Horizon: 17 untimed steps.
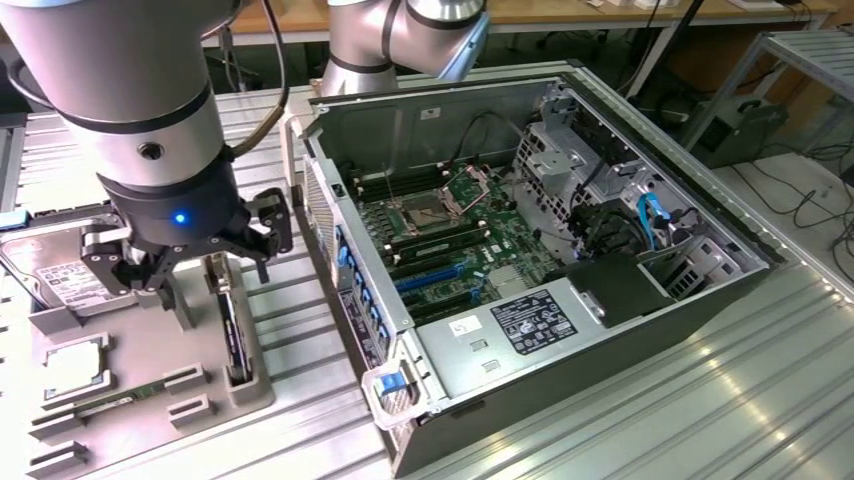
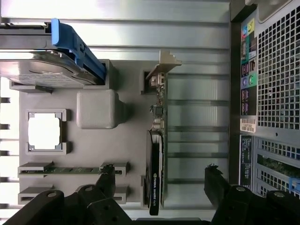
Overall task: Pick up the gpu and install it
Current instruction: 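Pick up the gpu and move the gpu toward the slot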
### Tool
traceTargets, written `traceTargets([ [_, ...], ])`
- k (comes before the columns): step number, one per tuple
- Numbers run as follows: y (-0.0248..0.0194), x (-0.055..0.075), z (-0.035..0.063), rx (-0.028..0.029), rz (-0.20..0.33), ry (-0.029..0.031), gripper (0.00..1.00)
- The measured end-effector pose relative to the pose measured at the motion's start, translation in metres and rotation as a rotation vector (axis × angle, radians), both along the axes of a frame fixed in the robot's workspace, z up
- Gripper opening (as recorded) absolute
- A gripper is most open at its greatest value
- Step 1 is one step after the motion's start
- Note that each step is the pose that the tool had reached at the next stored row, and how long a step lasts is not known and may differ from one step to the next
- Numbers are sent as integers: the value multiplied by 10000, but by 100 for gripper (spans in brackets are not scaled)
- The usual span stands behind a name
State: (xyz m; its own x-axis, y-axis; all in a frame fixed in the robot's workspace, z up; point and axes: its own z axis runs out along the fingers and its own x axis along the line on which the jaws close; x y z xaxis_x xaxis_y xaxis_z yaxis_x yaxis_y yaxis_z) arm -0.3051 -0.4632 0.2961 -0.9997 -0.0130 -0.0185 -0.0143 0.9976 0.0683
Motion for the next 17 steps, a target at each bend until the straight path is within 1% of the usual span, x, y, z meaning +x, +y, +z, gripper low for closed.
traceTargets([
  [1, 0, 0, -16, -12, 0, 10, 86],
  [2, 0, 1, -43, -21, 0, 38, 86],
  [6, 4, 3, -112, -22, -1, 144, 86],
  [9, 41, 14, -151, -57, -1, 229, 86],
  [10, 52, 18, -161, -82, -1, 250, 86],
  [11, 56, 20, -173, -103, -1, 269, 86],
  [14, 58, 22, -209, -126, -1, 323, 86],
  [16, 58, 29, -233, -166, -2, 340, 86],
  [17, 58, 35, -249, -190, -2, 339, 86],
])
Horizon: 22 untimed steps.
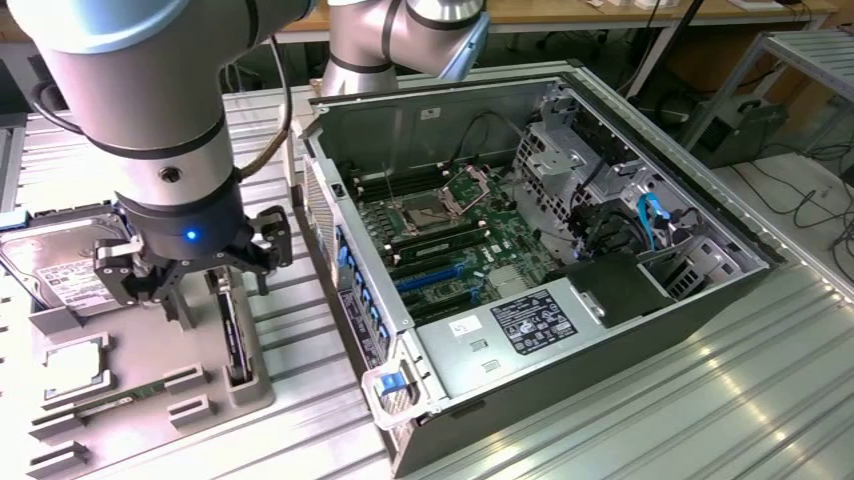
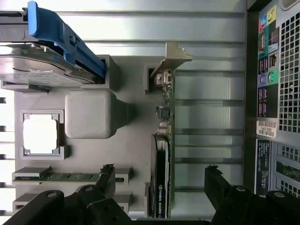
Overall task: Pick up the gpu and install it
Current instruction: 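Pick up the gpu and move the gpu toward the slot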
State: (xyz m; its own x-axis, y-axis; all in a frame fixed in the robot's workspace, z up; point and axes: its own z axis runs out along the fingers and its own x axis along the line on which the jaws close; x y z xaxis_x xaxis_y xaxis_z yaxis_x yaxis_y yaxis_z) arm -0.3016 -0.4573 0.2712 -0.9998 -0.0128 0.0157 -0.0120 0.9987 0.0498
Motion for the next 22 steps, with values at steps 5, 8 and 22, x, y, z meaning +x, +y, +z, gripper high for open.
traceTargets([
  [5, -1, 13, -55, -130, 1, 1, 86],
  [8, 0, 15, -79, -267, 0, 1, 86],
  [22, 4, 28, -208, -371, -3, -120, 86],
])
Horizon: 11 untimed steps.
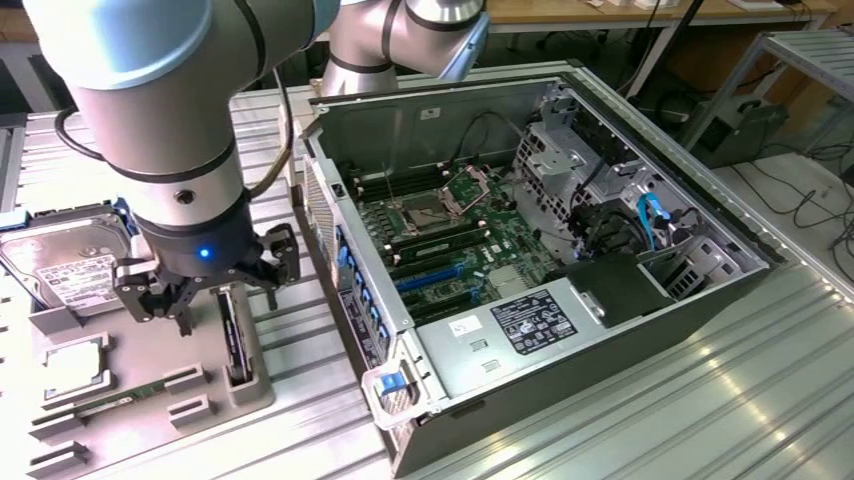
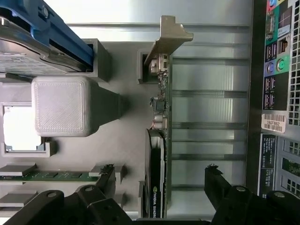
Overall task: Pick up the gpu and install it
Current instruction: 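Pick up the gpu and move the gpu toward the slot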
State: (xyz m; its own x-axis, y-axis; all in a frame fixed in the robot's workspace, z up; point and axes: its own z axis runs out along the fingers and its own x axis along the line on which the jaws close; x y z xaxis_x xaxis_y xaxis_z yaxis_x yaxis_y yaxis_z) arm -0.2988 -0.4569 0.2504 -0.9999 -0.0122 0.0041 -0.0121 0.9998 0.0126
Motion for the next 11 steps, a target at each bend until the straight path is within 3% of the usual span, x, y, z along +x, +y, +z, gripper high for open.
traceTargets([
  [11, 89, 1, -209, -15, 1, 0, 86],
])
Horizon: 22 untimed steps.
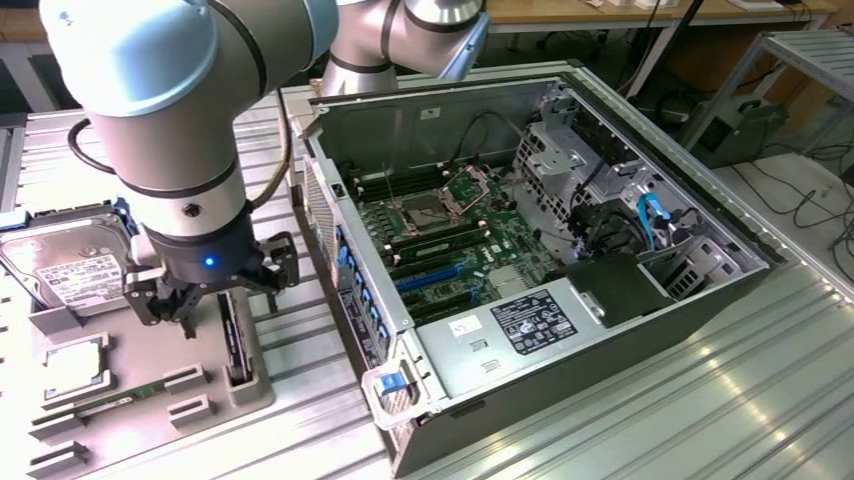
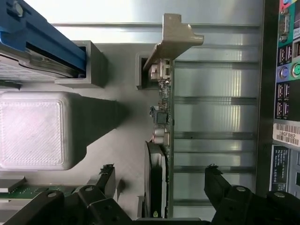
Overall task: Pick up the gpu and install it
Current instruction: 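Pick up the gpu and move the gpu toward the slot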
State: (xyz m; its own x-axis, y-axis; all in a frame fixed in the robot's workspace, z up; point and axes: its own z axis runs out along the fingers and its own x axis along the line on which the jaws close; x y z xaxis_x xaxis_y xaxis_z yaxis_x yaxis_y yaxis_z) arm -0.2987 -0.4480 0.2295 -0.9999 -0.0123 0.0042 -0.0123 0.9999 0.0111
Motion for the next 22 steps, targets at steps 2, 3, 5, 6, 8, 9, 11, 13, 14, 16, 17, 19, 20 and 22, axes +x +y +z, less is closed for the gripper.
traceTargets([
  [2, 9, -1, -18, -15, -1, 1, 86],
  [3, 13, -2, -26, -19, -1, 2, 86],
  [5, 17, -1, -37, -24, 1, 1, 86],
  [6, 17, -2, -38, -26, 0, 3, 86],
  [8, 18, -3, -40, -26, -1, 4, 86],
  [9, 18, -2, -48, -22, -1, -1, 86],
  [11, 18, -2, -71, -24, -1, 3, 84],
  [13, 18, -3, -94, -24, -2, 10, 77],
  [14, 18, -3, -95, -26, -2, 12, 77],
  [16, 18, -3, -95, -26, -2, 13, 76],
  [17, 18, -3, -95, -25, -1, 12, 76],
  [19, 18, -3, -96, -25, -1, 11, 69],
  [20, 18, -4, -96, -24, -2, 11, 69],
  [22, 18, -16, -97, -24, -2, 9, 67],
])
